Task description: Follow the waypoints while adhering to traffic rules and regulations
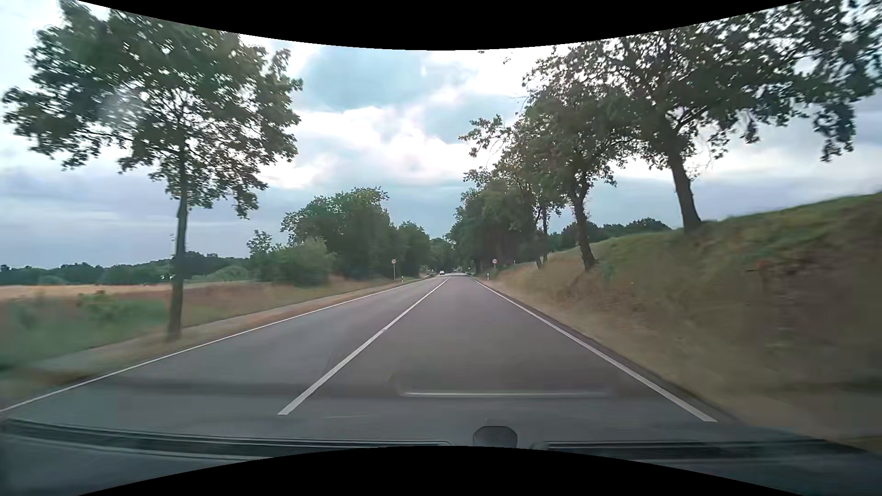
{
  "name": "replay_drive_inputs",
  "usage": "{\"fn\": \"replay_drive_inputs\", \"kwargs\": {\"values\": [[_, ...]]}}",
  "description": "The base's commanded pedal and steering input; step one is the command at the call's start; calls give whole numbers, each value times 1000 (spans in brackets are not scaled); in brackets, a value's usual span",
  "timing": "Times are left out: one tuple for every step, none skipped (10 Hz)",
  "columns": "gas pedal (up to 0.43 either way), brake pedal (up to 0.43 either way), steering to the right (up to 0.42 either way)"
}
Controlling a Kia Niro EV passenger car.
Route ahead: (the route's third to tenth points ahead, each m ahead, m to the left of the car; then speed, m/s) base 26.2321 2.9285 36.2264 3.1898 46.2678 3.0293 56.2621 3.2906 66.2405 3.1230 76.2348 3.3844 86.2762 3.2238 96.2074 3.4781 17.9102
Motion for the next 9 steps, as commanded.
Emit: {"fn": "replay_drive_inputs", "kwargs": {"values": [[150,0,-2],[150,0,-2],[150,0,-2],[150,0,-2],[150,0,-3],[150,0,-3],[150,0,-3],[150,0,-3],[150,0,-3]]}}
